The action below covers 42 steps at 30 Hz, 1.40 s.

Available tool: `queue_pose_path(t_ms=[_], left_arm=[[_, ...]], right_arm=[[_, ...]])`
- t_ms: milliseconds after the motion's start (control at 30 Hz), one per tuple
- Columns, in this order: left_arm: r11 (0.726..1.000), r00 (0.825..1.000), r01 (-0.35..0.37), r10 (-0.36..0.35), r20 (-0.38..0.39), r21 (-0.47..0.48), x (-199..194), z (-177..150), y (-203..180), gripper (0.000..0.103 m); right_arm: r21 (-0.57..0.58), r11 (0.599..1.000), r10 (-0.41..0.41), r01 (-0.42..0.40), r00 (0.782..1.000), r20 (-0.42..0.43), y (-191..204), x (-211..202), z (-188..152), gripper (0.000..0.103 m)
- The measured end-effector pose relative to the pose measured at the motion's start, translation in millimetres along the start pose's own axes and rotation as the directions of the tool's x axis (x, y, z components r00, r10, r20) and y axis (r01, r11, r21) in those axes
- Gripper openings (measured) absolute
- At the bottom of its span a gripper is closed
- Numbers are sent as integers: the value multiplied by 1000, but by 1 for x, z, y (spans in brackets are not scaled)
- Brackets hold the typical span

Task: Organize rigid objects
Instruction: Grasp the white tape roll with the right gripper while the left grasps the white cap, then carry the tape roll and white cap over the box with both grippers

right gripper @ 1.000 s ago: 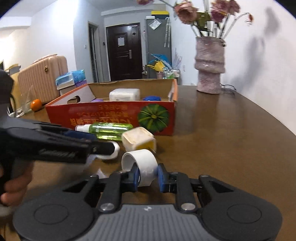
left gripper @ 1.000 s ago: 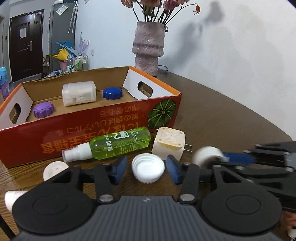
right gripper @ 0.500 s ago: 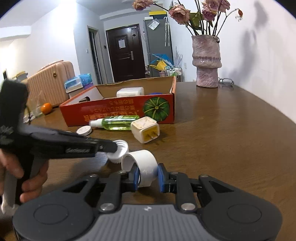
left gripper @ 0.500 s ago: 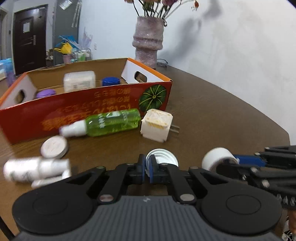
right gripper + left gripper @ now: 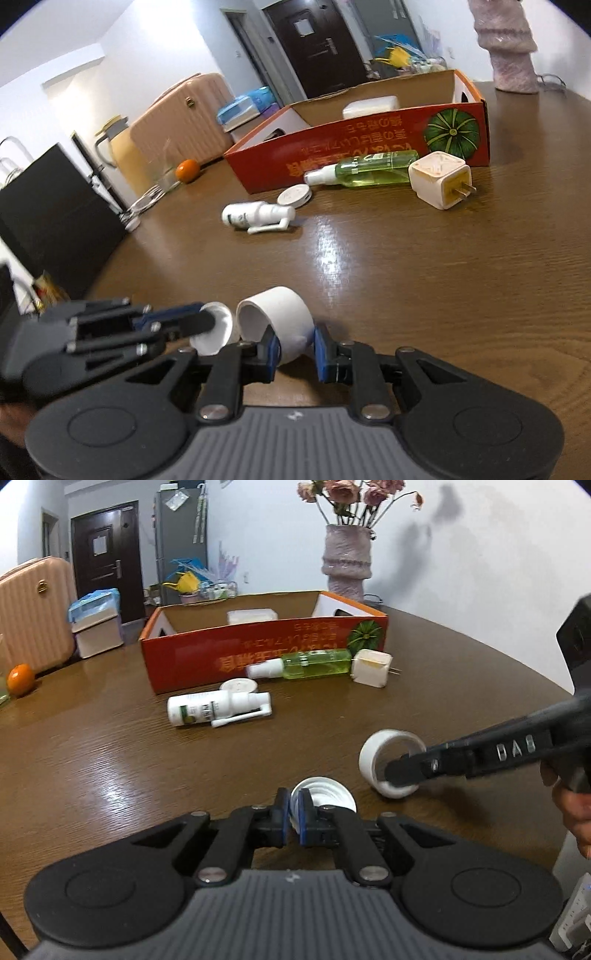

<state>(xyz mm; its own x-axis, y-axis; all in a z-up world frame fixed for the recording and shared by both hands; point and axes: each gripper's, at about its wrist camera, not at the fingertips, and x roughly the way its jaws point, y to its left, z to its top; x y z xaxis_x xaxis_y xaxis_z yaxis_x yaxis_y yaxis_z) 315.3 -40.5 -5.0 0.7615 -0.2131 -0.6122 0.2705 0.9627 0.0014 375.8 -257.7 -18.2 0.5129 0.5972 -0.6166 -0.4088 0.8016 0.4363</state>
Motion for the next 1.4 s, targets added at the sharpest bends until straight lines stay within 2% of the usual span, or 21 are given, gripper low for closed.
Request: queue_pose_path(t_ms=[33, 67, 100, 133, 167, 200, 267, 333, 400, 467, 567, 633, 667, 733, 767, 800, 933, 1100, 1200, 1400], left_arm=[[1000, 1000, 4, -4, 9, 1, -2, 0, 1, 7], [1000, 1000, 23, -23, 21, 1, -5, -1, 1, 10], [999, 998, 42, -42, 36, -5, -8, 0, 2, 17], [998, 997, 60, -59, 47, -13, -11, -1, 4, 22], [997, 995, 79, -78, 58, -20, -14, 0, 5, 34], [995, 993, 96, -94, 69, -23, -17, 0, 5, 44], [990, 987, 135, -132, 86, -27, -21, -2, 4, 50], [982, 980, 188, -186, 72, -29, -17, -4, 2, 58], [986, 985, 167, -166, 49, -25, -7, -8, -1, 62], [991, 992, 125, -124, 25, -39, 3, -11, 0, 62], [985, 989, 150, -148, 25, -81, 5, -12, 10, 61], [987, 989, 144, -143, 22, -66, 7, -12, 12, 52], [989, 990, 137, -136, 22, -56, 6, -12, 12, 41], [991, 992, 128, -127, 23, -45, 6, -12, 13, 41], [991, 993, 120, -118, 24, -53, 7, -11, 15, 41], [991, 993, 113, -111, 26, -66, 7, -11, 18, 41], [995, 996, 82, -79, 47, -62, -2, -10, 22, 41], [996, 995, 62, -57, 78, -59, -20, -9, 21, 41], [997, 991, 54, -46, 126, -54, -37, -8, 19, 41], [998, 980, 43, -32, 197, -52, -79, -11, 11, 41]], right_arm=[[21, 1000, -14, 14, 1000, 7, -1, 0, 2, 22], [48, 998, -29, 28, 999, 18, -4, -2, 4, 29], [76, 997, -34, 32, 999, 30, -9, -5, 4, 37], [93, 995, -36, 32, 998, 44, -13, -9, 3, 38], [95, 995, -44, 37, 997, 64, -15, -14, 3, 38], [90, 995, -54, 47, 995, 85, -16, -19, 0, 40], [67, 995, -82, 75, 990, 118, -13, -30, -5, 49], [11, 993, -116, 116, 983, 142, -4, -36, -11, 56], [-42, 987, -148, 157, 977, 156, 8, -37, -16, 59], [-90, 978, -175, 191, 972, 160, 18, -31, -18, 60], [-176, 953, -218, 248, 960, 175, 37, -20, -19, 68], [-212, 940, -230, 268, 955, 187, 45, -9, -17, 70], [-220, 937, -234, 272, 955, 183, 47, -4, -15, 70], [-214, 933, -256, 289, 952, 170, 47, 5, -12, 66], [-212, 930, -270, 300, 950, 159, 47, 10, -10, 47], [-208, 929, -282, 307, 949, 141, 46, 15, -9, 42], [-188, 937, -273, 293, 954, 127, 46, 20, -8, 42], [-204, 928, -285, 313, 946, 154, 56, 7, -14, 42], [-198, 927, -286, 318, 942, 175, 60, -11, -20, 42], [-191, 914, -312, 358, 921, 235, 69, -56, -37, 42]])
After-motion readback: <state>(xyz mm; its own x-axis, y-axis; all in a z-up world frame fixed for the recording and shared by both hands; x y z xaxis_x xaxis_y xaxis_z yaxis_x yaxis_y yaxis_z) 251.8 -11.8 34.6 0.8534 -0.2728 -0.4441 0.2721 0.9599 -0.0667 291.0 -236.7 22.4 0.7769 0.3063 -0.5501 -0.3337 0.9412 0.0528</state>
